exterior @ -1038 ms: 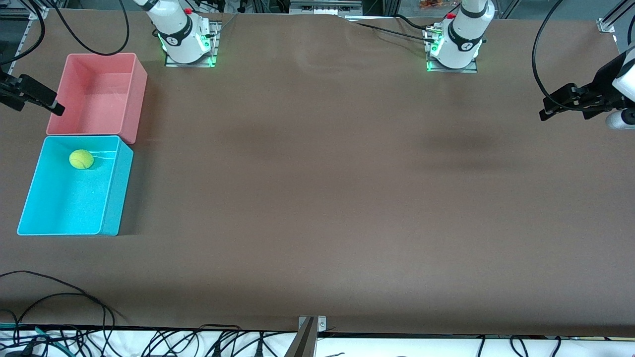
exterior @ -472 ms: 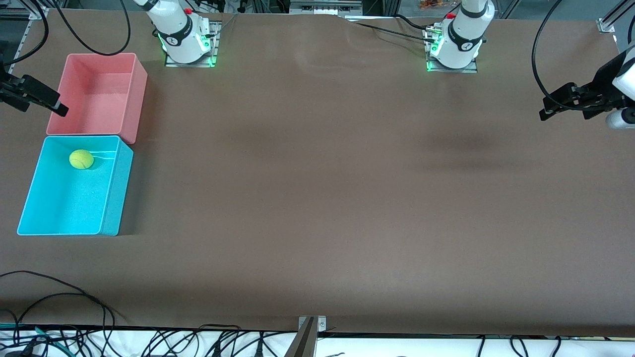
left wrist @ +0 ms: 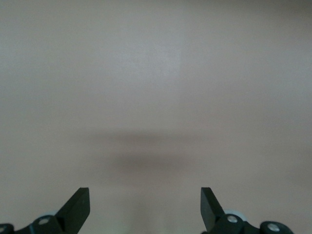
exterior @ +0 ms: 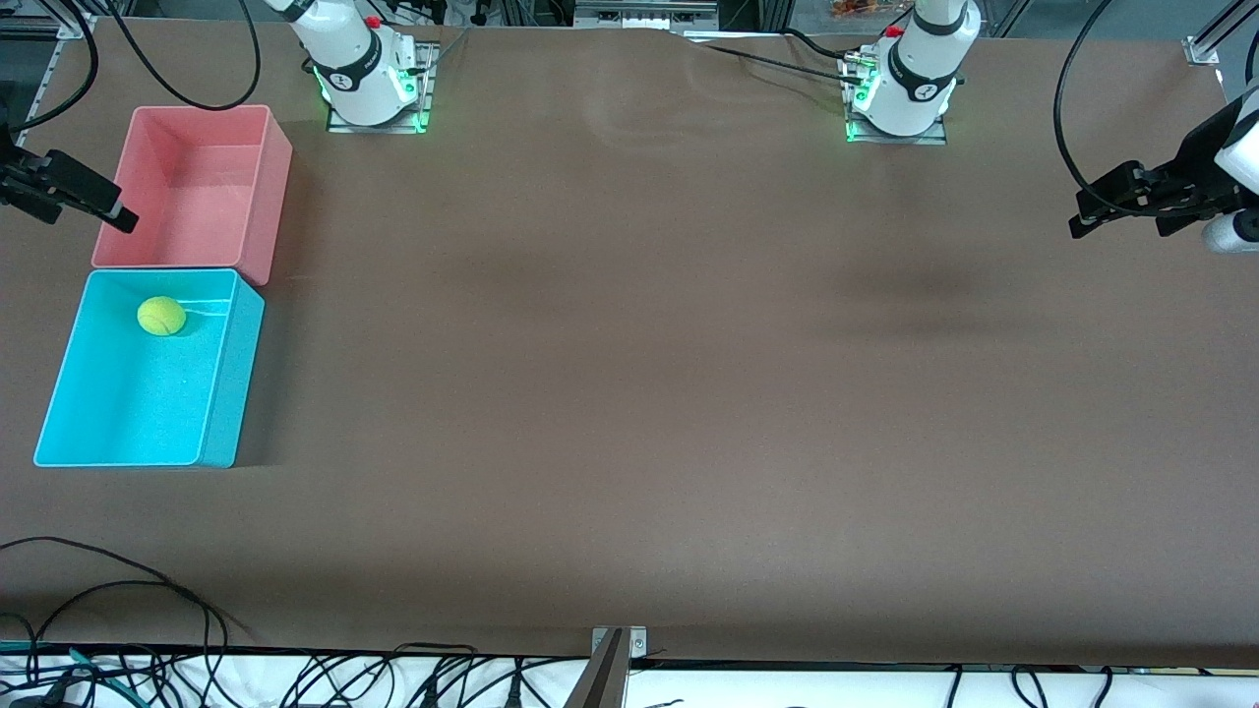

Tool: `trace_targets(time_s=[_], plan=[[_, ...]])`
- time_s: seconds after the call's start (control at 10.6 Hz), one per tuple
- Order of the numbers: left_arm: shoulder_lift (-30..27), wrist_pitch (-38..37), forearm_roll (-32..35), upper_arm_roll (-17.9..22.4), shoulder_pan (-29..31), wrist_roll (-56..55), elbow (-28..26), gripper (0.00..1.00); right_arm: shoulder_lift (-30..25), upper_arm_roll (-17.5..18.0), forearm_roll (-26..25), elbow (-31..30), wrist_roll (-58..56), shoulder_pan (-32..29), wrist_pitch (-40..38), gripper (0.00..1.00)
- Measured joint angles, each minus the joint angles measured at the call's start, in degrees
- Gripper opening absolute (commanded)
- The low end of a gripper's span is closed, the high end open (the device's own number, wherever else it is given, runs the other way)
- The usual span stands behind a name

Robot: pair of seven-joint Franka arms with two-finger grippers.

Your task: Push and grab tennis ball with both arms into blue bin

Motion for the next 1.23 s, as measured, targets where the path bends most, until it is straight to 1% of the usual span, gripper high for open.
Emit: trace_targets(time_s=[0.19, 0.38, 1.23], plan=[[0.0, 0.0, 0.0, -0.1, 0.0, 0.0, 0.0, 1.0, 0.0, 1.1, -2.8, 0.0, -1.6, 0.0, 0.3, 1.0], [0.0, 0.0, 0.0, -0.1, 0.0, 0.0, 0.0, 1.0, 0.0, 1.6, -3.0, 0.0, -1.9, 0.0, 0.4, 1.0], [0.0, 0.0, 0.0, -0.1, 0.0, 0.0, 0.0, 1.0, 0.0, 1.4, -3.2, 0.0, -2.1, -0.4, 1.3, 1.0]])
